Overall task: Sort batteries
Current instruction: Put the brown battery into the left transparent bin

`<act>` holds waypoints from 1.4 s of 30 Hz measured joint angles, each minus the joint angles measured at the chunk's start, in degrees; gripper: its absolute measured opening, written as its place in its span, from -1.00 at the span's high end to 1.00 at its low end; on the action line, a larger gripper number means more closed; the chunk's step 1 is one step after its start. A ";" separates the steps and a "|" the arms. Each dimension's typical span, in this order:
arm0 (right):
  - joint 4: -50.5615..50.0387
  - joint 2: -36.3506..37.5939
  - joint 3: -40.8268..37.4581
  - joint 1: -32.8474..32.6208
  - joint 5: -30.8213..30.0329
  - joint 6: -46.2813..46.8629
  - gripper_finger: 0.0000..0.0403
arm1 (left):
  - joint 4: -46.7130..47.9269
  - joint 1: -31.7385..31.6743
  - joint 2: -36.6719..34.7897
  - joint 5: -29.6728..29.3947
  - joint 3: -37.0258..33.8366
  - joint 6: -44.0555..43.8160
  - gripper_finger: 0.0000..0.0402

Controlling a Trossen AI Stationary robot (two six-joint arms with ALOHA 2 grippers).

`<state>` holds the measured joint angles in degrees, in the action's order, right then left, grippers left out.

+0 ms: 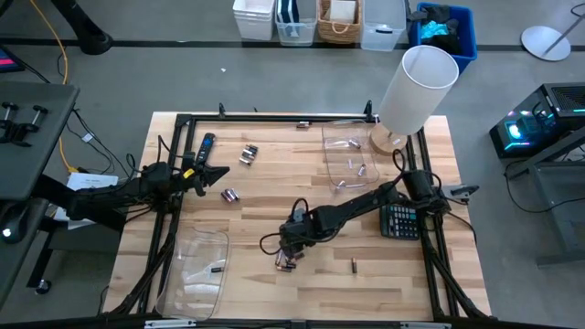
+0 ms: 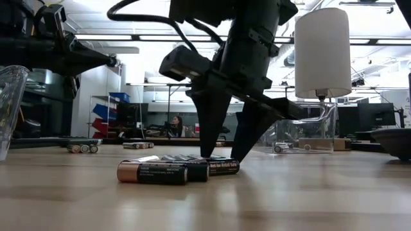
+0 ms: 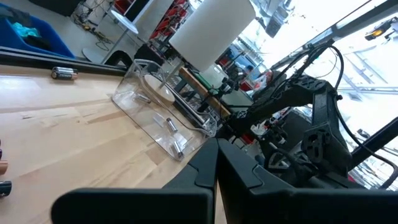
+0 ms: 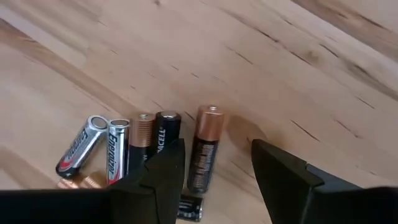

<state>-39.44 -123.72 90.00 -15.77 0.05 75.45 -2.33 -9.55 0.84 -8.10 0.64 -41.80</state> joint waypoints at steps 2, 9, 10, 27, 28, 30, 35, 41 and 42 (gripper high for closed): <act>-0.32 0.00 0.02 0.00 -0.41 0.61 0.10 | 0.00 -0.02 0.00 0.00 -0.02 0.00 1.00; -6.31 0.00 0.17 -0.02 -1.00 -1.07 0.12 | -0.02 0.01 0.00 0.00 -0.01 0.00 1.00; -7.20 0.00 0.17 -0.02 -1.22 -1.54 0.15 | -0.02 0.01 0.00 0.00 0.00 0.00 1.00; -12.49 3.32 -0.39 -0.62 -1.82 -8.91 0.85 | -0.02 0.01 0.00 0.00 0.00 0.00 1.00; -12.37 5.14 -0.39 -0.67 -2.34 -8.93 0.85 | -0.04 0.00 0.00 0.00 0.00 0.00 1.00; -12.18 9.82 -0.18 -0.76 -4.37 -9.04 0.85 | -0.03 -0.01 0.00 0.00 -0.02 0.00 1.00; -14.59 20.89 -0.11 2.05 -17.87 -7.64 0.85 | -0.01 -0.01 0.00 0.01 -0.01 0.00 1.00; -18.33 28.62 -0.05 6.68 -25.90 -9.32 0.85 | -0.02 0.01 0.00 0.00 0.00 0.00 1.00; -17.91 29.09 -0.07 7.29 -25.91 -10.20 0.85 | -0.02 -0.02 0.00 0.00 -0.01 0.00 1.00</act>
<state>-57.35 -94.63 89.93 -8.48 -25.86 65.25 -2.35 -9.56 0.84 -8.10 0.63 -41.80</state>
